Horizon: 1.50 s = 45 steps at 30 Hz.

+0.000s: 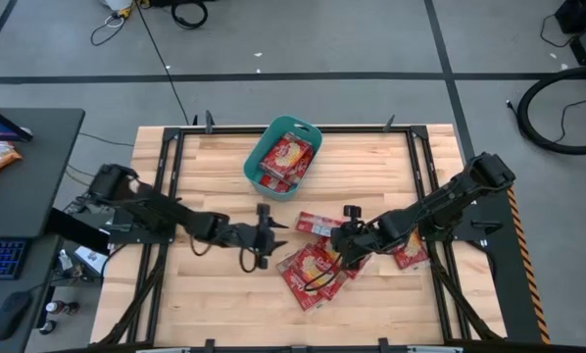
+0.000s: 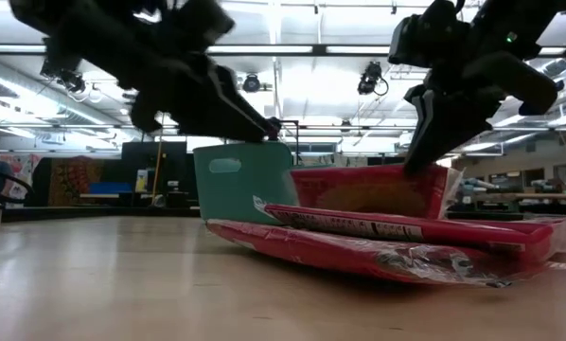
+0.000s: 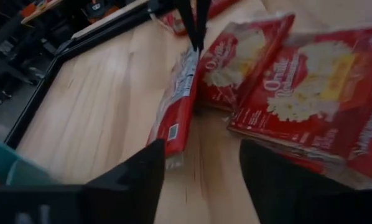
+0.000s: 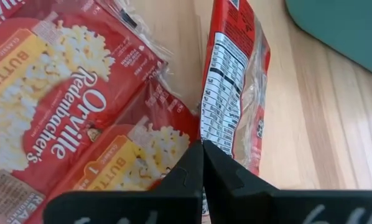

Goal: Sort popcorn bags into baskets
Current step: Put the popcorn bag into the green bin

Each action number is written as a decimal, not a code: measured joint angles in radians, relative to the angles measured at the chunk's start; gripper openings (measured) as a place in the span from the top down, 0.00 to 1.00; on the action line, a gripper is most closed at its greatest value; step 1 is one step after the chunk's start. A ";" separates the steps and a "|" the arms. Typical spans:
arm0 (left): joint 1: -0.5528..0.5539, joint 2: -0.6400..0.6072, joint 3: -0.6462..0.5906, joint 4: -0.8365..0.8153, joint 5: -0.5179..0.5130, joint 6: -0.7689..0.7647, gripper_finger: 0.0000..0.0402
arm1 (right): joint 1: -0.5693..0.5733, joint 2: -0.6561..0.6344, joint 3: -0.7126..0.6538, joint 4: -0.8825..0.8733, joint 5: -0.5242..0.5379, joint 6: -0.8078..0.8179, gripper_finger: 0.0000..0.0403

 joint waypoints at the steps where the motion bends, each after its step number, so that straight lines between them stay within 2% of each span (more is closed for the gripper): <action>1: 0.001 0.025 0.017 0.001 -0.006 0.015 0.45 | 0.000 0.000 0.000 0.002 -0.002 0.000 0.99; 6: 0.008 0.131 0.084 0.001 -0.029 0.080 0.39 | 0.000 0.000 0.000 0.019 -0.006 0.000 0.99; 13: 0.045 0.212 0.150 -0.004 -0.101 0.093 0.45 | 0.000 0.000 0.001 0.056 -0.048 -0.001 0.99; 19: 0.073 0.224 0.190 -0.097 -0.027 0.086 0.63 | 0.000 0.000 0.003 0.060 -0.057 -0.002 0.99; 27: 0.077 0.220 0.221 -0.189 -0.014 0.069 0.92 | 0.000 0.000 0.051 0.052 -0.059 -0.007 0.97; 29: 0.077 0.207 0.221 -0.197 0.001 0.063 0.96 | 0.000 -0.001 0.063 0.038 -0.061 0.003 0.94; 31: 0.084 0.183 0.221 -0.213 0.023 0.042 0.96 | 0.000 -0.002 0.095 -0.041 -0.060 0.019 0.90; 35: 0.111 0.113 0.222 -0.265 0.056 0.001 0.93 | 0.000 -0.002 0.217 -0.335 -0.013 0.104 0.80; 40: 0.168 -0.008 0.222 -0.314 0.078 -0.097 0.94 | 0.017 -0.002 0.378 -0.681 0.140 0.274 0.73; 45: 0.256 -0.140 0.222 -0.368 0.069 -0.302 0.93 | 0.049 -0.003 0.433 -0.931 0.305 0.511 0.73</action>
